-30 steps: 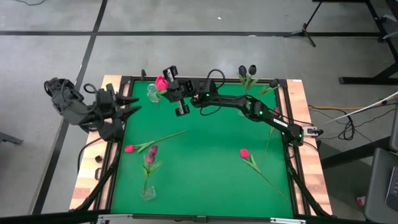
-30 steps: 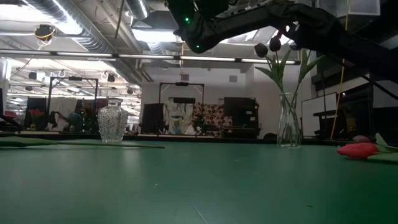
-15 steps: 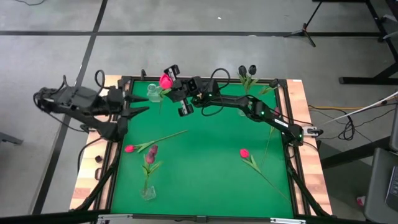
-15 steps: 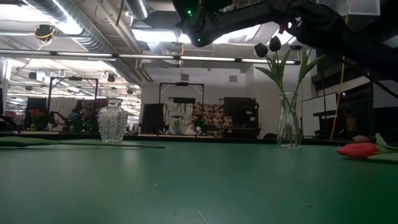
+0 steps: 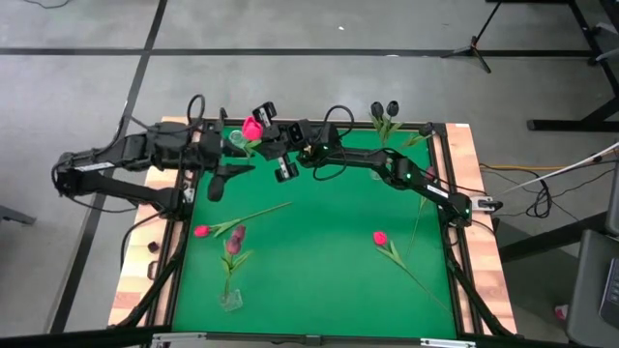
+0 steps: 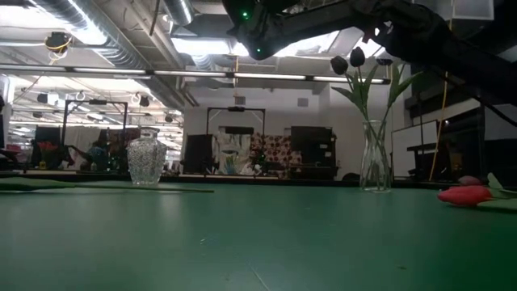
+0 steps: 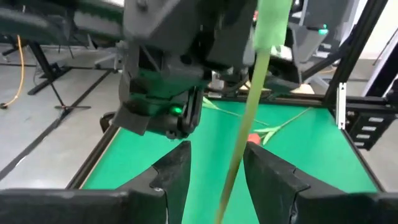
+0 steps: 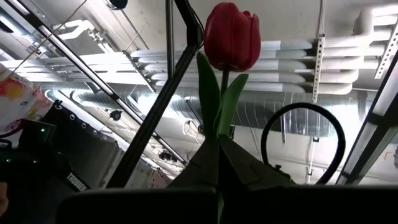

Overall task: Sort flowers into vase by color
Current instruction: Put the right pink flower into the top left transparent vase

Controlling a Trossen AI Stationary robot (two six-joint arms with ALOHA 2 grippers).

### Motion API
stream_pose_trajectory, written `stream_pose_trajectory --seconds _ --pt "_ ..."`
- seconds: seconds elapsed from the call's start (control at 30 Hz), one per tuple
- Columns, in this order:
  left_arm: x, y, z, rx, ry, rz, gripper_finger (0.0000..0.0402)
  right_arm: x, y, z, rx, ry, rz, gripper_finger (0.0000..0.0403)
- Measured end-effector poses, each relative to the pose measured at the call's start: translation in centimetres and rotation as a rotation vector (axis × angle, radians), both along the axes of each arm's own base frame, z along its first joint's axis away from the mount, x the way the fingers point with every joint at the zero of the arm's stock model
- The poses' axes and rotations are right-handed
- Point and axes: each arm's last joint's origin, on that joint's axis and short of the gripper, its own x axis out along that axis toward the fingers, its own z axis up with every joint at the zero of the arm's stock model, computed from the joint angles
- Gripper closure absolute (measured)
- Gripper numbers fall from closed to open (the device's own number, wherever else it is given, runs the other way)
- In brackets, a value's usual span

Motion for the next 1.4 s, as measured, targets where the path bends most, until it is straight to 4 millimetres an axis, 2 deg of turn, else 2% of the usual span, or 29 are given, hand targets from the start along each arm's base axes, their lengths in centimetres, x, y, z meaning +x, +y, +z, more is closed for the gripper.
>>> stream_pose_trajectory --seconds 0.17,0.47,0.67,0.8,0.93,1.07,1.23,1.4 --pt "-0.4 0.3 0.1 -0.004 -0.011 0.044 0.0273 0.0 0.0 0.0 -0.004 0.001 0.001 0.0403" --pt "-0.7 0.5 0.2 0.031 -0.01 0.109 0.0392 0.4 -0.2 -0.2 0.029 0.046 -0.01 0.0402" --pt "-0.7 0.8 0.1 0.049 0.002 0.21 0.0396 1.3 -1.0 -0.6 0.12 0.152 -0.055 0.0376" --pt "-1.7 0.8 0.0 0.023 0.014 0.26 0.0397 1.4 -2.1 -0.9 0.126 0.214 -0.029 0.0329" --pt "-2.9 0.8 0.1 0.012 0.01 0.324 0.0398 1.1 -4.0 -1.0 0.134 0.272 0.001 0.0274" --pt "-4.0 0.9 0.2 0.033 0.011 0.398 0.0398 1.2 -6.0 -1.8 0.11 0.408 0.028 0.0235" --pt "-4.4 1.3 -1.5 0.028 0.183 0.495 0.0398 2.3 -7.7 -3.6 0.137 0.613 -0.053 0.022" --pt "-3.6 1.8 -2.6 -0.02 0.3 0.479 0.0399 3.8 -6.5 -5.6 0.066 0.763 -0.231 0.0219"
